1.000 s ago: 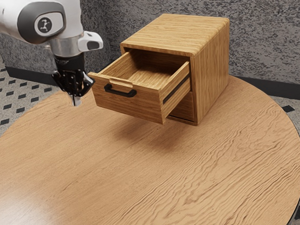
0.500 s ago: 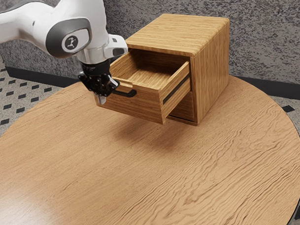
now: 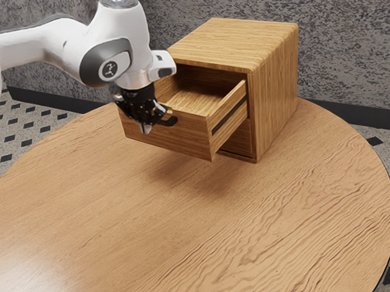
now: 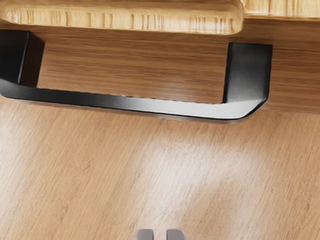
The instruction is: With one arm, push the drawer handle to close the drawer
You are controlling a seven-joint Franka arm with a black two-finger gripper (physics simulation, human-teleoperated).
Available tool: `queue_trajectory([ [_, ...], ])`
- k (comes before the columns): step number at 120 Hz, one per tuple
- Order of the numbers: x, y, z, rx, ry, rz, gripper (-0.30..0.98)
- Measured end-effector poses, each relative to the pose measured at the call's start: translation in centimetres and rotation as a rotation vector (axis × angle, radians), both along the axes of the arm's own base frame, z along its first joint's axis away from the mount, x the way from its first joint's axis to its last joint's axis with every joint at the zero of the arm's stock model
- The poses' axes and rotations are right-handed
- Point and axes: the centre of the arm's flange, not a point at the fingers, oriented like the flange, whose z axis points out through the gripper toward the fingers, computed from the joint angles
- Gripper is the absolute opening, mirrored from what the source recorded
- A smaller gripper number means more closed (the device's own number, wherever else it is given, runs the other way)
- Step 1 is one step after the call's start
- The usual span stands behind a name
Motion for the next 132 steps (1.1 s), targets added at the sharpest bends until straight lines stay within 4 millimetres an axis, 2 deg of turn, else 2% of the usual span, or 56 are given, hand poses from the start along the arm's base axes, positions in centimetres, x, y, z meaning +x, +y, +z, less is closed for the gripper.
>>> queue_trajectory([
  [28,1.7,1.4,-1.3,0.021,-0.045,0.010,-0.08],
  [52,2.9,0.7,-2.0,0.024,-0.105,-0.016,-0.09],
  [62,3.6,1.3,-2.4,0.023,-0.127,-0.013,-0.09],
  [83,6.0,0.9,-1.6,0.045,-0.201,-0.031,-0.09],
  [110,8.4,-0.2,-2.4,0.056,-0.268,-0.071,-0.09],
  [132,10.1,0.4,-2.0,0.057,-0.331,-0.082,-0.09],
])
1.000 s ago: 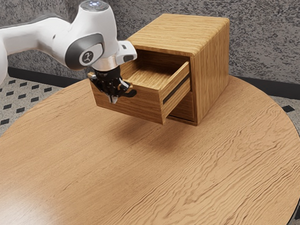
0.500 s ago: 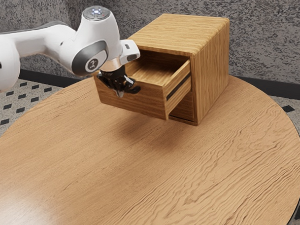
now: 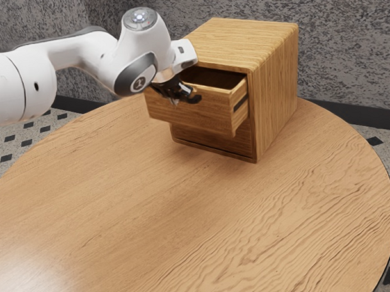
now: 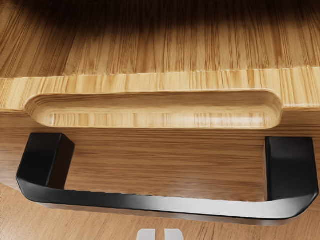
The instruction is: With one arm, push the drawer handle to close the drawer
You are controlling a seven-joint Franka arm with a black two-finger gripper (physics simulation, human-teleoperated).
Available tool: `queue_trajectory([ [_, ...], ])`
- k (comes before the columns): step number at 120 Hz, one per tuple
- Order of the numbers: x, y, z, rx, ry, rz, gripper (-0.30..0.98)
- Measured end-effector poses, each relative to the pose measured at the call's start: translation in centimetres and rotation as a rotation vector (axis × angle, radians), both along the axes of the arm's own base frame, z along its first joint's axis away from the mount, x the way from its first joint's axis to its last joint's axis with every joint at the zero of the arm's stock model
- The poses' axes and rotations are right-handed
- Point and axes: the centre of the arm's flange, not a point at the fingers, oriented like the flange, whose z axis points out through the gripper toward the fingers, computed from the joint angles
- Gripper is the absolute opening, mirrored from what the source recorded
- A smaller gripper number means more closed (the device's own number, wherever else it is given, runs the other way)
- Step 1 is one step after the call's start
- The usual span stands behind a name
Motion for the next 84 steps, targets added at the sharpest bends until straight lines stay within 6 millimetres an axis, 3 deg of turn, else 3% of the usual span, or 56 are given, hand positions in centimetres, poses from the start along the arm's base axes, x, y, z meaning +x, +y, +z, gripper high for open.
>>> queue_trajectory([
  [84,3.9,0.2,-1.6,0.003,-0.119,-0.077,-0.08],
])
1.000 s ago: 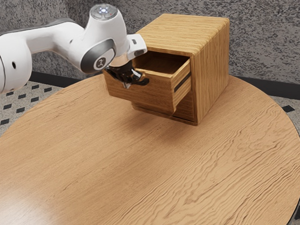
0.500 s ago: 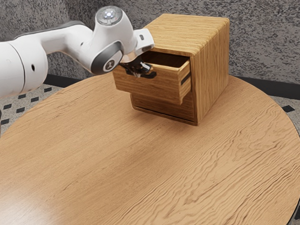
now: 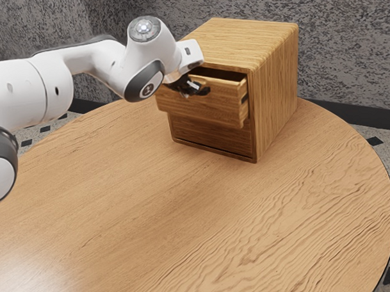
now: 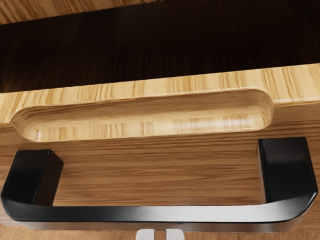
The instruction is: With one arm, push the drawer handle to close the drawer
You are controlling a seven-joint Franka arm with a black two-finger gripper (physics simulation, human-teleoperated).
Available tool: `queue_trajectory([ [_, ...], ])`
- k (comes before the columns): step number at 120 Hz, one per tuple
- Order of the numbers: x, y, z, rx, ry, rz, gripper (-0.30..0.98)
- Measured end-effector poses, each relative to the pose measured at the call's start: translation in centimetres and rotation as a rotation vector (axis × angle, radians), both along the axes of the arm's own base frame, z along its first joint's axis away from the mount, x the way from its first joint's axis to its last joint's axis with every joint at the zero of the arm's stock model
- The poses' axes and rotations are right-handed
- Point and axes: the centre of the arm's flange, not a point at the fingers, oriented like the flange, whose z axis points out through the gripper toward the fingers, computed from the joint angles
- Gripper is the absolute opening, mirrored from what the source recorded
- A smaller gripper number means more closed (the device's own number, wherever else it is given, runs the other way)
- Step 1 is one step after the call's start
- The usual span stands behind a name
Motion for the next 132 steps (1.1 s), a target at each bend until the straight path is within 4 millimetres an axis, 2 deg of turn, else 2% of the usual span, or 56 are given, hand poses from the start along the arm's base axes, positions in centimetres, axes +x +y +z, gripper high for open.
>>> queue_trajectory([
  [108,4.3,1.4,-1.6,-0.004,-0.079,-0.048,-0.08],
  [120,3.1,1.2,-2.2,-0.003,-0.051,-0.056,-0.08],
  [126,1.6,1.0,-1.6,-0.005,-0.039,-0.063,-0.08],
  [132,-0.5,-0.1,-0.1,-0.008,-0.036,-0.080,-0.08],
])
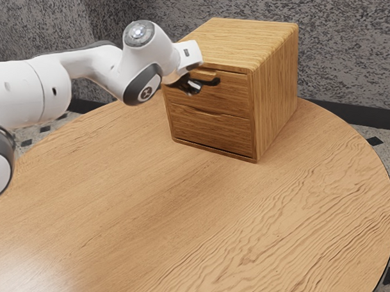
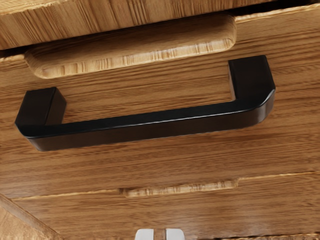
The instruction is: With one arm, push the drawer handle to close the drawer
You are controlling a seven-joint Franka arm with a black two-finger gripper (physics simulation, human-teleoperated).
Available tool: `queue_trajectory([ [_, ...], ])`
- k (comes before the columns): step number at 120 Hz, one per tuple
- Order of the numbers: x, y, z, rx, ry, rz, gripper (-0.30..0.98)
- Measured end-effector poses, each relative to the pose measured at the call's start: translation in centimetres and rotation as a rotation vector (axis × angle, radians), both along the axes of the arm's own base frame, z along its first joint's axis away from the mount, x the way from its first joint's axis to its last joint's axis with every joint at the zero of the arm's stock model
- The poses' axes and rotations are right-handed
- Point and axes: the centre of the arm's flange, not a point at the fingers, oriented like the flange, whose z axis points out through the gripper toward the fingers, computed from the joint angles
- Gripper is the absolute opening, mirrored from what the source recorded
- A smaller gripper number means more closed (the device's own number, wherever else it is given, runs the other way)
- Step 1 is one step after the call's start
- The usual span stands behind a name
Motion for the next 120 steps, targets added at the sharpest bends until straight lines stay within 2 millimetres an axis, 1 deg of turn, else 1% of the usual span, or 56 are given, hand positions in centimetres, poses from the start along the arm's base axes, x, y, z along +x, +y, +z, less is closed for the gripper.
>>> queue_trajectory([
  [10,-3.7,-1.4,2.6,-0.007,-0.001,-0.026,-0.08],
  [18,-6.4,-2.6,5.2,-0.012,-0.006,-0.045,-0.08],
  [24,-8.1,-3.2,7.6,-0.012,-0.006,-0.051,-0.08],
  [37,-11.9,-3.4,12.5,-0.005,0.034,-0.034,-0.07],
  [42,-13.2,-3.4,13.7,0.002,0.067,-0.024,-0.07],
  [45,-14.0,-3.4,14.2,0.007,0.093,-0.017,-0.04],
  [53,-15.5,-3.4,14.4,0.004,0.184,0.007,0.11],
  [63,-16.4,-2.2,13.9,-0.015,0.291,0.054,0.29],
  [68,-16.8,-1.9,14.0,-0.019,0.328,0.069,0.36],
  [77,-17.5,-1.9,14.4,-0.020,0.377,0.081,0.46],
  [87,-18.0,-1.9,14.9,-0.016,0.421,0.094,0.53],
  [102,-18.4,-1.5,14.1,-0.005,0.486,0.115,0.60],
  [120,-18.8,-1.5,13.5,0.003,0.528,0.126,0.64],
])
